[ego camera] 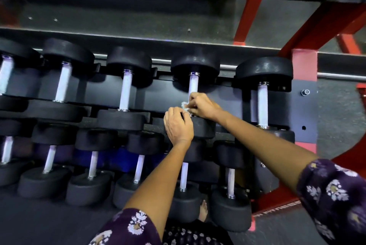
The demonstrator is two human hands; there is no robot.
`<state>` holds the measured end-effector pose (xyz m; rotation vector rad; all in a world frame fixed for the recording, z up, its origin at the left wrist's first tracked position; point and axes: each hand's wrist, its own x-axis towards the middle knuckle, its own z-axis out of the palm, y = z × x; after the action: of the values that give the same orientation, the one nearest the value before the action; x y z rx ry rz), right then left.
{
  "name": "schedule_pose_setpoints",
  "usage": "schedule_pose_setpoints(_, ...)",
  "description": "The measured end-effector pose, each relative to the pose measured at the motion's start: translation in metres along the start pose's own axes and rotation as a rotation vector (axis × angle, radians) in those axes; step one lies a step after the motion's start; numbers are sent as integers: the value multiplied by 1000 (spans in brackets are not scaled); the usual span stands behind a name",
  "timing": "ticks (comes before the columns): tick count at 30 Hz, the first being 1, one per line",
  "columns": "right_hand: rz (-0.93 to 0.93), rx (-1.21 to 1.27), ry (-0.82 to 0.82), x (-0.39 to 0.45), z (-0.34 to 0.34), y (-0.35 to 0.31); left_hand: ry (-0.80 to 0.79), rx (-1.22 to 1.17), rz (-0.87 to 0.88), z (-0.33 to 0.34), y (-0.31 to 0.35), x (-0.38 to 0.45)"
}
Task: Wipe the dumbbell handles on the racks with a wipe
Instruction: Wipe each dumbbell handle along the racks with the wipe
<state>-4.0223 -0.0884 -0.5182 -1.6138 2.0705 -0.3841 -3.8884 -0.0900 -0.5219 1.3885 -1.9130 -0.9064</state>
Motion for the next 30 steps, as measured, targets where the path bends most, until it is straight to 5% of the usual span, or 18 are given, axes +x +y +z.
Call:
schedule_pose_setpoints(6, 43, 9, -9, 1, -7, 2, 26, -18, 17, 1, -1, -2)
schedule_pose_setpoints(13, 107, 118, -200, -10, -23, 7, 14, -20, -17, -1, 2, -5)
schedule_pose_setpoints(30, 120, 163, -146, -11, -16, -11, -32, -47, -27, -2, 5, -4)
